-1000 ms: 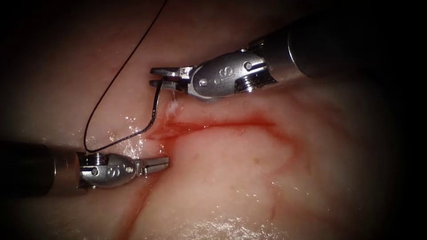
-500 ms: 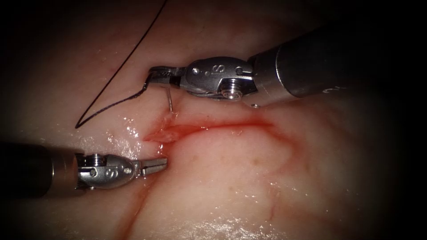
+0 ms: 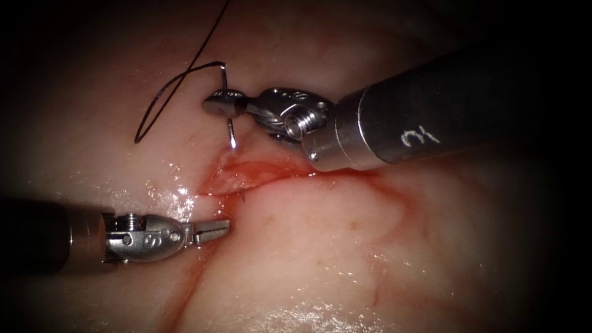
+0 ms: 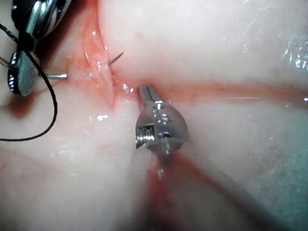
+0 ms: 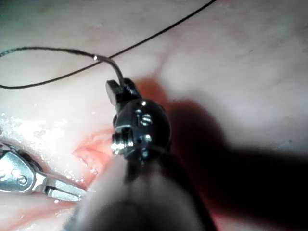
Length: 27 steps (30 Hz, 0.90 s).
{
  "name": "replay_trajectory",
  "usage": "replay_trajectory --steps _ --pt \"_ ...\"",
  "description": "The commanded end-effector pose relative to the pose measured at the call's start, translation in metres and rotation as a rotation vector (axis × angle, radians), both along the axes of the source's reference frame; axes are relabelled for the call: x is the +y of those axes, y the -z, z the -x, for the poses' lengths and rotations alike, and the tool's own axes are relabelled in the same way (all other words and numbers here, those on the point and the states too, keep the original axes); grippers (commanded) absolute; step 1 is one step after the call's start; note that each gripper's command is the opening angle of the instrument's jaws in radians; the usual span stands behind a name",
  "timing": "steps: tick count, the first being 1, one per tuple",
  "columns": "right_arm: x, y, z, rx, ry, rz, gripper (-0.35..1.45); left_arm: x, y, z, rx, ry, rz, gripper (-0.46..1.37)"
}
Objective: Wound Closure
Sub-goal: Throw the needle through the target above the wound using the right tool
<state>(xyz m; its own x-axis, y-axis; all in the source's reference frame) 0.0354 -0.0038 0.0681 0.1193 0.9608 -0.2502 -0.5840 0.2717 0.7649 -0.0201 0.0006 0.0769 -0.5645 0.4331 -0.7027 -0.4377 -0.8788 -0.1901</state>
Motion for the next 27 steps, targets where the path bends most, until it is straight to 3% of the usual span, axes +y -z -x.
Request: replay_trajectory --steps 1,12,21,24,27 --pt "-0.0001 0.0002 0.0000 -0.040 0.007 -0.002 -0.35 0.0000 0.0000 0.0000 -0.004 -0.006 -0.004 -0.35" --pt "-0.0022 0.0015 0.0008 -0.070 -0.018 -0.074 -0.35 0.0001 0.0001 -0.0001 -0.004 -0.006 -0.005 -0.35" --pt "-0.0050 0.0011 0.0010 -0.033 0.027 -0.089 -0.35 0.0001 0.0003 -0.0001 -0.008 -0.003 -0.004 -0.35" --pt "-0.0049 0.0005 0.0011 -0.003 0.005 -0.055 -0.35 0.0002 0.0003 -0.0001 -0.009 -0.003 -0.004 -0.35" --pt "-0.0040 0.0000 0.0017 0.031 0.053 0.085 -0.33 0.0002 0.0003 -0.0001 -0.010 -0.001 -0.003 -0.35"
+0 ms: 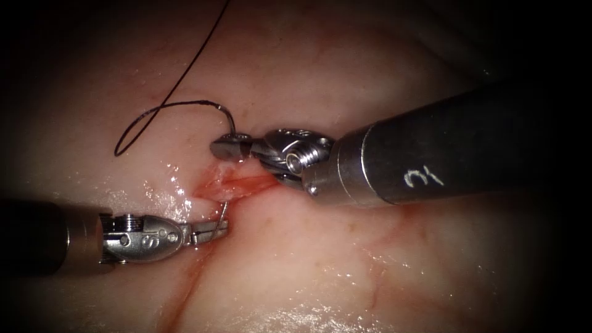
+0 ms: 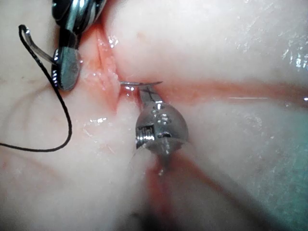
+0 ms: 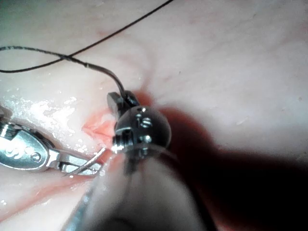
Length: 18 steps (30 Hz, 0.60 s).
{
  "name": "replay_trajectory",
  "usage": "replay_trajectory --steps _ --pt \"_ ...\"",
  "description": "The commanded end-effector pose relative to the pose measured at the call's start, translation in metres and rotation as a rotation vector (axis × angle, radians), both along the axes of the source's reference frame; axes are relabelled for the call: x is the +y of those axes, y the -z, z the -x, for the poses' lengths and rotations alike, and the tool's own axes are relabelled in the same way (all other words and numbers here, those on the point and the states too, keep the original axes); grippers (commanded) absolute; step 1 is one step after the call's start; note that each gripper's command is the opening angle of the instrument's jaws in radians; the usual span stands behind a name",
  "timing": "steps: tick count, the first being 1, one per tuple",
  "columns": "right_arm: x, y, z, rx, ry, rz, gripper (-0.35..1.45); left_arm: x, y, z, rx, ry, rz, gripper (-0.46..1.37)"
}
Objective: Wound Closure
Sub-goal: Throw the needle through the target above the wound using the right tool
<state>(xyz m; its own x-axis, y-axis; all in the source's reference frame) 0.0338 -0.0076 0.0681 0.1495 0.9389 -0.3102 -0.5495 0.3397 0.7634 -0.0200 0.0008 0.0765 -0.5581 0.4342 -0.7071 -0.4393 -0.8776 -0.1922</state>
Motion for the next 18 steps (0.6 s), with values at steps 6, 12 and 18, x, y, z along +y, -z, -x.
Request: replay_trajectory --steps 6,12,18 --pt "0.0022 -0.0014 0.0014 0.016 0.062 0.306 0.98 0.0000 0.0000 -0.0001 -0.004 -0.005 -0.004 -0.35" --pt "0.0046 -0.0024 0.0029 -0.015 0.106 0.575 1.32 0.0000 0.0000 -0.0001 -0.004 -0.005 -0.004 -0.35" --pt "0.0062 -0.0021 0.0031 -0.054 0.133 0.714 1.42 0.0000 0.0000 -0.0001 -0.004 -0.006 -0.004 -0.35"
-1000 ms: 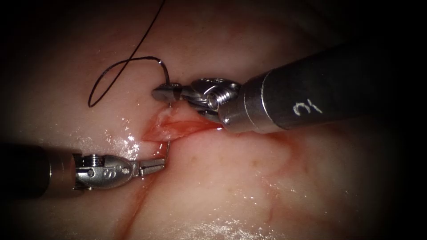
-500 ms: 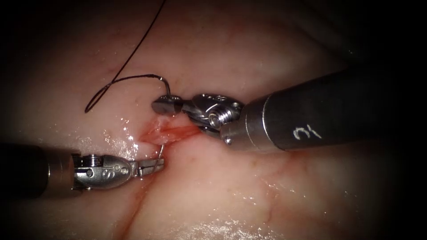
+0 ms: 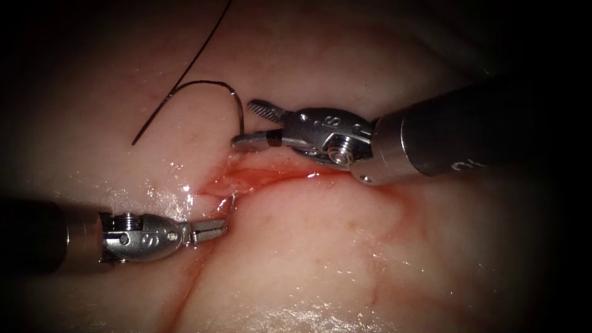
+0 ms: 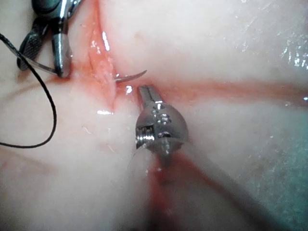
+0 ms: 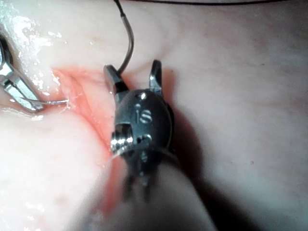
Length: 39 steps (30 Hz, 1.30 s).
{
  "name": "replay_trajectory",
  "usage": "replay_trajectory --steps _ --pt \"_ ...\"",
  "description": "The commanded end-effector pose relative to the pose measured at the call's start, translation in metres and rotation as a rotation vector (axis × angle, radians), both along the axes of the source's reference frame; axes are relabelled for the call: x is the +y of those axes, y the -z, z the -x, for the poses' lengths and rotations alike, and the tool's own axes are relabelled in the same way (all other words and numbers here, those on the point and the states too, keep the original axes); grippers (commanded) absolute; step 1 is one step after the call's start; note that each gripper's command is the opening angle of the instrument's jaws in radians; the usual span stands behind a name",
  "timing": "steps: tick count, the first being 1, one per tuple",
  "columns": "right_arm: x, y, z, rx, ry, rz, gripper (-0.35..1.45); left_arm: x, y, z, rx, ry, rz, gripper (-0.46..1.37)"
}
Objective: Wound Closure
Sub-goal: Throw the needle through the target above the wound using the right tool
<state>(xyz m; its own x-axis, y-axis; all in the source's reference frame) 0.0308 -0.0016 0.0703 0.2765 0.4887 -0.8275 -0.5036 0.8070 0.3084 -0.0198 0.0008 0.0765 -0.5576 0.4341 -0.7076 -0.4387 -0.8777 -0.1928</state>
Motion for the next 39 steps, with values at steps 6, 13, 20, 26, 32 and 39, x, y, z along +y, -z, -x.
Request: replay_trajectory --steps 6,13,20,26,32,39 --pt "0.0006 0.0019 -0.0009 0.018 0.026 -0.007 1.38 0.0000 0.0000 0.0000 -0.003 -0.005 -0.004 -0.35" --pt "0.0007 0.0032 -0.0024 0.021 0.030 -0.026 1.38 0.0000 0.0000 0.0000 -0.003 -0.005 -0.004 -0.35" --pt "0.0005 0.0037 -0.0031 0.031 0.047 -0.037 1.30 0.0000 0.0000 -0.0001 -0.004 -0.006 -0.004 -0.35" --pt "0.0007 0.0039 -0.0038 0.028 0.041 -0.040 1.29 0.0000 0.0000 -0.0001 -0.002 -0.010 0.000 -0.35" --pt "0.0003 0.0044 -0.0042 0.071 0.077 -0.048 0.43 0.0000 0.0000 -0.0002 -0.002 -0.010 0.000 -0.35" --pt "0.0000 0.0051 -0.0041 0.139 -0.047 -0.282 -0.35 0.0000 0.0000 -0.0003 -0.003 -0.011 0.000 -0.35"
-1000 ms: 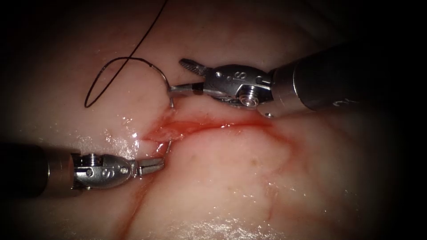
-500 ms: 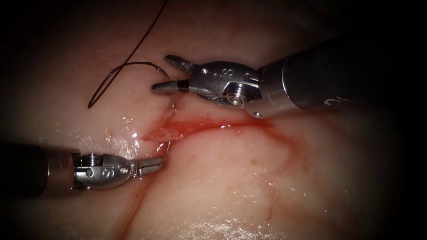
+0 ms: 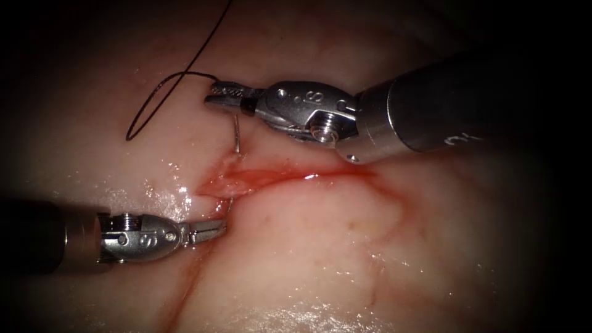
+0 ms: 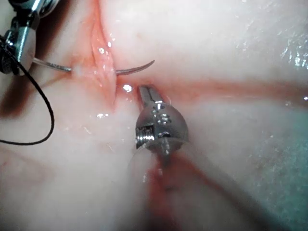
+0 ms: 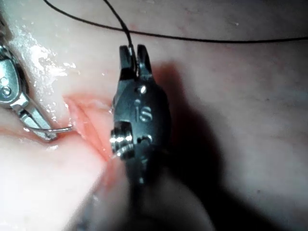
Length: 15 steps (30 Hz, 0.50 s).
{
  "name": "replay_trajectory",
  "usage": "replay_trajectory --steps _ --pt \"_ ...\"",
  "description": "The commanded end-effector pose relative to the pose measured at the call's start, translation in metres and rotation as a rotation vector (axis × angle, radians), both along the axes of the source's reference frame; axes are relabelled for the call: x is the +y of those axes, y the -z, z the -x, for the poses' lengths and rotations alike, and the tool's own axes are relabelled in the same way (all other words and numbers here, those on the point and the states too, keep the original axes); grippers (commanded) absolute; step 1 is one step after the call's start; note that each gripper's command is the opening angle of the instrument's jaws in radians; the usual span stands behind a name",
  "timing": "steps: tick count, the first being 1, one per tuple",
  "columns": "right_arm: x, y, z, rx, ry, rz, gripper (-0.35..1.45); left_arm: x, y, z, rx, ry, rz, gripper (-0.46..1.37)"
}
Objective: Wound Closure
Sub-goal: Throw the needle through the target above the wound using the right tool
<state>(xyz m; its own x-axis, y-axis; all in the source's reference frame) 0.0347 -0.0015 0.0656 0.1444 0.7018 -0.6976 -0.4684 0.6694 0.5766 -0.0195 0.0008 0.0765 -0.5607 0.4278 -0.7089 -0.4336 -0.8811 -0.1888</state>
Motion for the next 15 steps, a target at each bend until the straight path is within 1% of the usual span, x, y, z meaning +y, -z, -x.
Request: replay_trajectory --steps 1,7,9,11,12,13,15 --pt "-0.0001 0.0003 -0.0002 -0.011 -0.021 -0.052 -0.35 0.0000 0.0000 0.0000 -0.004 -0.005 -0.004 -0.35" --pt "0.0000 -0.0001 -0.0002 -0.021 -0.053 -0.187 -0.35 0.0000 0.0000 -0.0001 -0.004 -0.006 -0.005 -0.35" --pt "-0.0004 -0.0004 -0.0002 -0.027 -0.069 -0.258 -0.35 0.0001 0.0000 -0.0001 -0.004 -0.006 -0.005 -0.35" --pt "-0.0013 -0.0007 -0.0002 -0.044 -0.072 -0.314 -0.35 0.0001 0.0001 -0.0001 -0.004 -0.006 -0.005 -0.35" --pt "-0.0019 -0.0009 -0.0003 -0.056 -0.066 -0.335 -0.35 0.0001 0.0001 -0.0001 -0.004 -0.006 -0.005 -0.35" --pt "-0.0021 -0.0009 -0.0003 -0.059 -0.065 -0.341 -0.35 0.0001 0.0001 -0.0001 -0.004 -0.006 -0.005 -0.35" --pt "-0.0038 -0.0014 -0.0004 -0.065 -0.065 -0.380 -0.35 0.0001 0.0001 -0.0001 -0.006 -0.004 -0.004 -0.35"
